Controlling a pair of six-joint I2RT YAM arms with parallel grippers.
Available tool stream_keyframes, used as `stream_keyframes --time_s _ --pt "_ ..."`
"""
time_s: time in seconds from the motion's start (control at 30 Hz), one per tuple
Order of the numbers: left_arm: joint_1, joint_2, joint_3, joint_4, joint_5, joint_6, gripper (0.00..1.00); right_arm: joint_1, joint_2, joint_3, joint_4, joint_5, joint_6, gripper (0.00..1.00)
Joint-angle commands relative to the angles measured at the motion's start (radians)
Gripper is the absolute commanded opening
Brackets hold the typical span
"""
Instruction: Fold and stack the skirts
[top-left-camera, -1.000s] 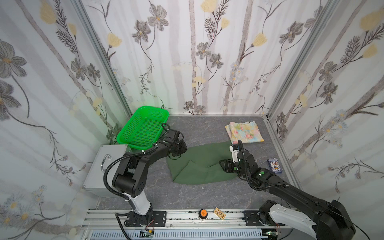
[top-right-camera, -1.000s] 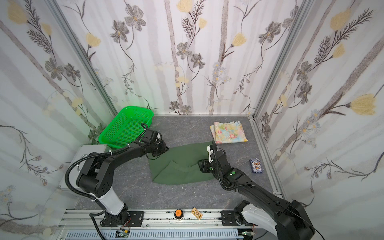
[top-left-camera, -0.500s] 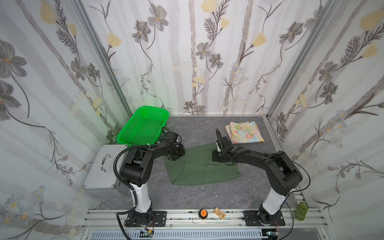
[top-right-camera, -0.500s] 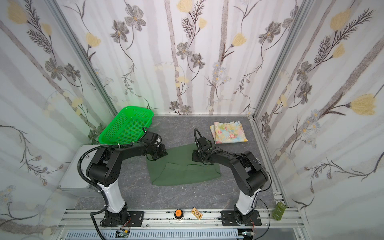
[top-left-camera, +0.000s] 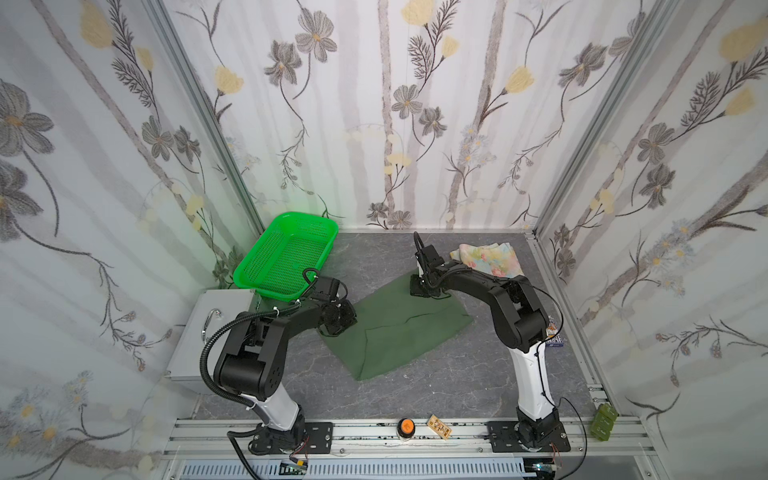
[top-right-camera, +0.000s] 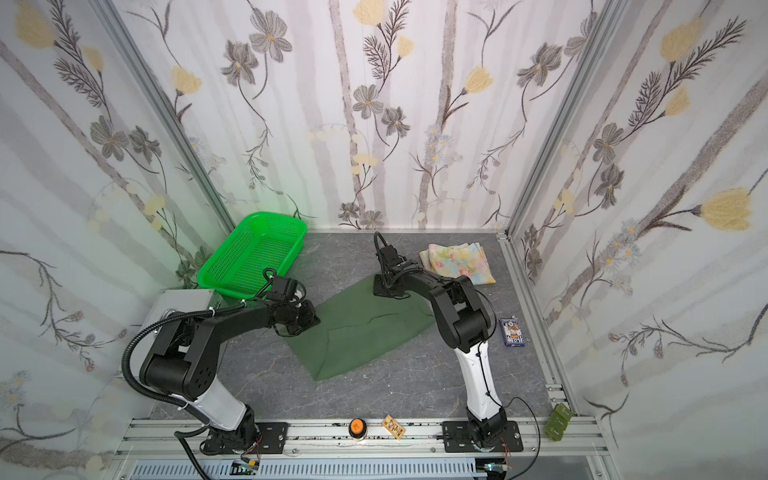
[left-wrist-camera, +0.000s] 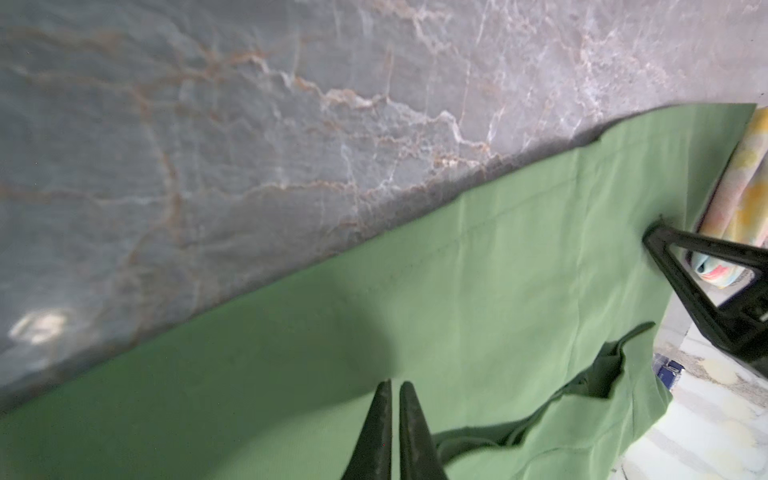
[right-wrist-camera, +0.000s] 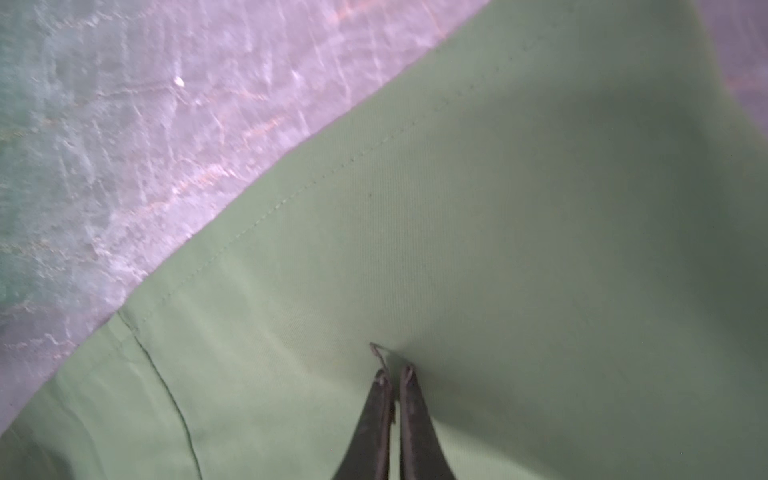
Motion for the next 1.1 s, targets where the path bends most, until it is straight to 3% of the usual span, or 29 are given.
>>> stream_keyframes --time_s 0.0,0.17,0.3,0.47,0.63,0.9,1.07 --pt "0.003 -0.035 0.006 0.002 0.003 -0.011 0.1 -0.001 -0.032 0.009 -0.026 0.013 -0.02 0.07" --pt "0.003 -0.034 0.043 0.002 0.014 0.018 0.11 0.001 -0.28 -0.246 0.001 0.049 -0.013 0.09" --pt "0.003 0.008 0.051 0.002 0.022 0.047 0.11 0.008 -0.465 -0.514 0.039 0.014 0.039 0.1" --pt "0.004 0.027 0.039 0.002 0.005 0.065 0.1 0.026 -0.541 -0.722 0.121 0.003 0.107 0.1" --pt "0.006 0.013 -0.002 0.002 0.003 0.057 0.1 0.028 -0.424 -0.643 0.136 0.01 0.094 0.09" --pt "0.007 -0.079 -0.109 0.002 0.005 -0.009 0.1 0.018 -0.138 -0.242 0.06 0.019 0.027 0.08" --pt "-0.01 -0.129 -0.136 0.003 0.02 -0.048 0.1 -0.015 -0.1 -0.13 0.038 0.029 -0.005 0.05"
